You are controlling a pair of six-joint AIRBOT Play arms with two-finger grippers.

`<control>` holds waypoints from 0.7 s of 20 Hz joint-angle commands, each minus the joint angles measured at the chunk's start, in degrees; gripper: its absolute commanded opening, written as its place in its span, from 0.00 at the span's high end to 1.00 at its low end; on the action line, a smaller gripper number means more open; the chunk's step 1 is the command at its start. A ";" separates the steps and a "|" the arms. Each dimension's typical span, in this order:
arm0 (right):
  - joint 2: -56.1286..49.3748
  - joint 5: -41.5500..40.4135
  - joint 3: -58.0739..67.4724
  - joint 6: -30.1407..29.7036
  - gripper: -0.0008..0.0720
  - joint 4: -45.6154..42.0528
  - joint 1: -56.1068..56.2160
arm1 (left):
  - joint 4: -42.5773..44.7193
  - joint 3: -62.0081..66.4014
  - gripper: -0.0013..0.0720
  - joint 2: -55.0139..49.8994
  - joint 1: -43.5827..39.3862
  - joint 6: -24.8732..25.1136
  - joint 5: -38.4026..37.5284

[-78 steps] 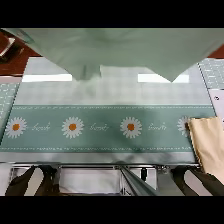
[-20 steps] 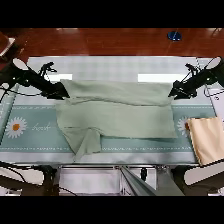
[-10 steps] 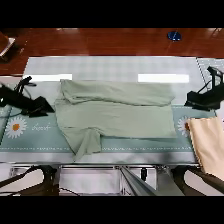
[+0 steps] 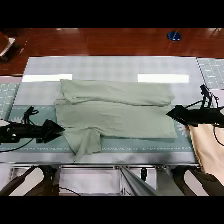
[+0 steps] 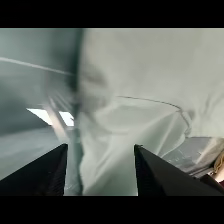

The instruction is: Fold the shirts.

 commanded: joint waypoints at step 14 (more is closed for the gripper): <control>-3.82 13.55 -7.02 2.10 0.41 -14.60 -13.77 | -7.23 -4.07 0.95 -2.99 -14.36 5.81 8.24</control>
